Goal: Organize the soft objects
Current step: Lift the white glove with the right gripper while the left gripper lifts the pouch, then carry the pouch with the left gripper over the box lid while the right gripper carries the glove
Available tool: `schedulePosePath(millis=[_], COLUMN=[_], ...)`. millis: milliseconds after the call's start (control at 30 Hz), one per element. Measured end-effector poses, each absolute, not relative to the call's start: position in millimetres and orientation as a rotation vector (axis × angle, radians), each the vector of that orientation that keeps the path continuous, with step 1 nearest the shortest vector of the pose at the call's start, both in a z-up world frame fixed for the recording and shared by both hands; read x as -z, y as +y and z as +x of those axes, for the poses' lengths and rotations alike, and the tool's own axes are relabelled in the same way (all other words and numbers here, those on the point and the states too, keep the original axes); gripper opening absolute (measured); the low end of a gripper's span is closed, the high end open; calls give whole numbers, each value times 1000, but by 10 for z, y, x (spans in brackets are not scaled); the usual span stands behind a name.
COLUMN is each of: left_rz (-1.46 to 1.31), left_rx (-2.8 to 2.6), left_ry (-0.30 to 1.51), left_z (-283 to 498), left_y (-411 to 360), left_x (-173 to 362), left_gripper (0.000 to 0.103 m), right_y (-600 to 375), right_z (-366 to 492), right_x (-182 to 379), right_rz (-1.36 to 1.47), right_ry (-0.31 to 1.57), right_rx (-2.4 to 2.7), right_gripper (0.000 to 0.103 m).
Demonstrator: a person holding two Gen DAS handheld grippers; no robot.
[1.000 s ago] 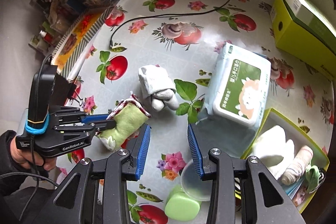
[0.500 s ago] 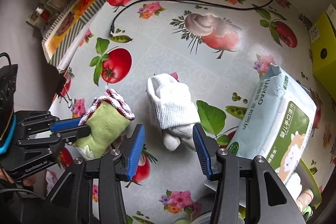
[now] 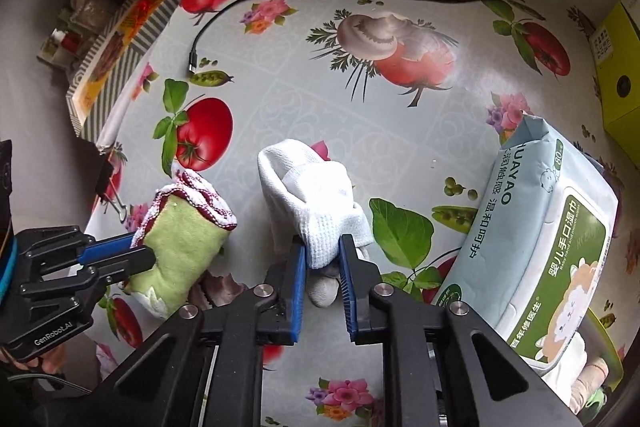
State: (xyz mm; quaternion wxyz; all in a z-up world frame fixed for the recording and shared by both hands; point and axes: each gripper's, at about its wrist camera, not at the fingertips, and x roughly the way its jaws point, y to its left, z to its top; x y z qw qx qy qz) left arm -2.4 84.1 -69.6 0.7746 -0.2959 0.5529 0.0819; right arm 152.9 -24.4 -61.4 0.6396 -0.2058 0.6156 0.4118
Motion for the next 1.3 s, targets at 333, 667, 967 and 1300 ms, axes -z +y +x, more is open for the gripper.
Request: schedulePosePath(millis=[333,667,967,1300], left_rz=[-615,-574,-526,-486], left_rx=[-170,-118,-69,-25], left_ry=[1177,1140,1120,1115], left_z=[116,243,332,451], left_y=[764,558,340,102], left_x=[500,195,-35,-175], left_gripper=[13,13,13,13], right_y=[-632,-1078,-1492,-1787], right_z=[1391,1238,1142,1134], right_x=[213,-196,-377,-475], right_rz=[-345,-250,-185,-137], right_ry=[1347,1278,1241,1215], right_rx=[-931,-875,-818,-780], right_gripper=[12,12,12,12])
